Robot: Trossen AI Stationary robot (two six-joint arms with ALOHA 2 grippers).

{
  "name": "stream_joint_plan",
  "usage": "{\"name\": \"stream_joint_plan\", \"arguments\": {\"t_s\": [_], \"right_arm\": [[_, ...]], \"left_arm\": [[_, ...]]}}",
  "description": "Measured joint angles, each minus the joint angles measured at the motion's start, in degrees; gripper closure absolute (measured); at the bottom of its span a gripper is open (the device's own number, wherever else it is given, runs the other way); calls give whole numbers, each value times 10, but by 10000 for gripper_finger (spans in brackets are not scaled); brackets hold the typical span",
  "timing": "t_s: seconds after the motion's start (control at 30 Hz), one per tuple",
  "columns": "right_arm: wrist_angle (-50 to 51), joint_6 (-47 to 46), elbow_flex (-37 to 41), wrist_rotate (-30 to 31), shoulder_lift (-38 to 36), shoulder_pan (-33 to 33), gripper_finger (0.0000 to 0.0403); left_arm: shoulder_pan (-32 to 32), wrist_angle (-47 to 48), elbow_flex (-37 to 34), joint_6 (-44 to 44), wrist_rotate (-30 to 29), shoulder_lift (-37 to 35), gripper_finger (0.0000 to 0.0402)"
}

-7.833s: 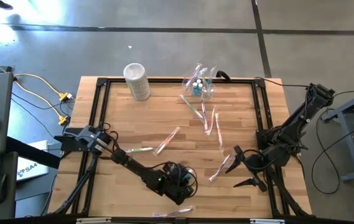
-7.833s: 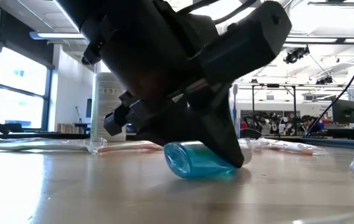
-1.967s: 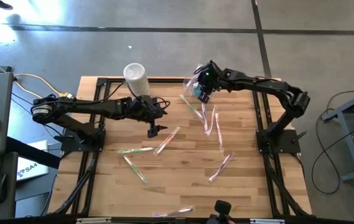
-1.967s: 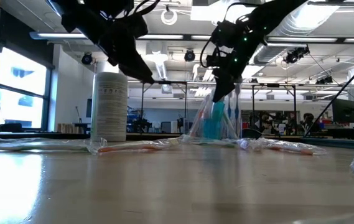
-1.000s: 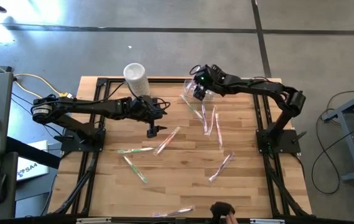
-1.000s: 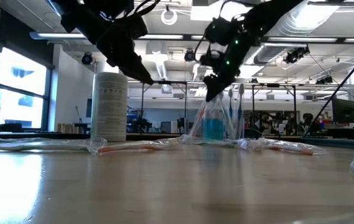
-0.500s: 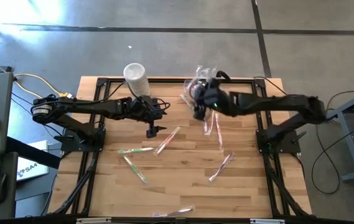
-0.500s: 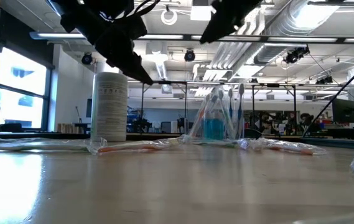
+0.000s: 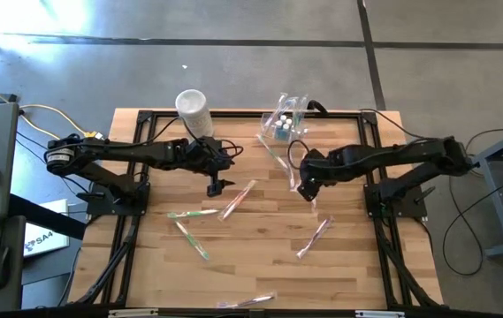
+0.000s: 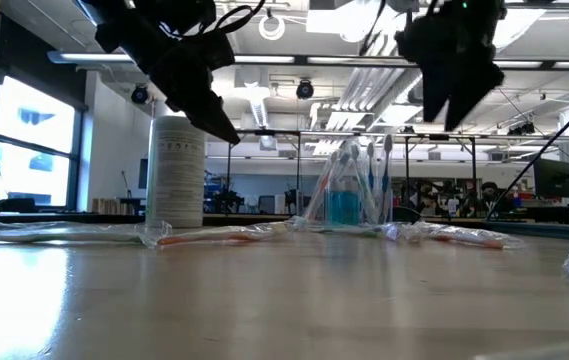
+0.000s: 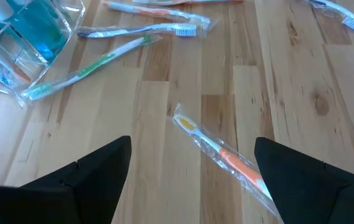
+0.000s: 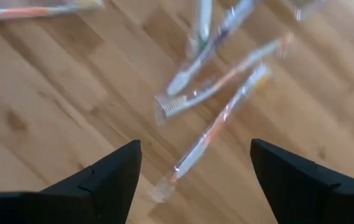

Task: Pick & Place toothbrushing station
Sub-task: Put the orange toothbrush into the transparent organizer

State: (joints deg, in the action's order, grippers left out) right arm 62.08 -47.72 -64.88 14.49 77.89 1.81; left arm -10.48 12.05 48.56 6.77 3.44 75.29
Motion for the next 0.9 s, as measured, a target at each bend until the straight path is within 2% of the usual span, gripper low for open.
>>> {"name": "stream_joint_plan", "arguments": {"t_s": [0.23, 0.47, 0.57, 0.7, 0.9], "right_arm": [[-29, -76, 104, -1, 0, -23, 110], [-163, -97, 202, -31, 0, -26, 110], [-204, -97, 220, -24, 5, -26, 110], [-243, -96, 236, 19, 27, -26, 110], [-248, -95, 238, 20, 83, -27, 110]], "left_arm": [[0, -1, 0, -11, -1, 0, 66], [0, 0, 0, -30, -1, 0, 66], [0, -6, 1, -42, -1, 8, 66], [1, -20, 2, -42, -1, 26, 66], [0, -22, 1, -42, 0, 56, 66]]}}
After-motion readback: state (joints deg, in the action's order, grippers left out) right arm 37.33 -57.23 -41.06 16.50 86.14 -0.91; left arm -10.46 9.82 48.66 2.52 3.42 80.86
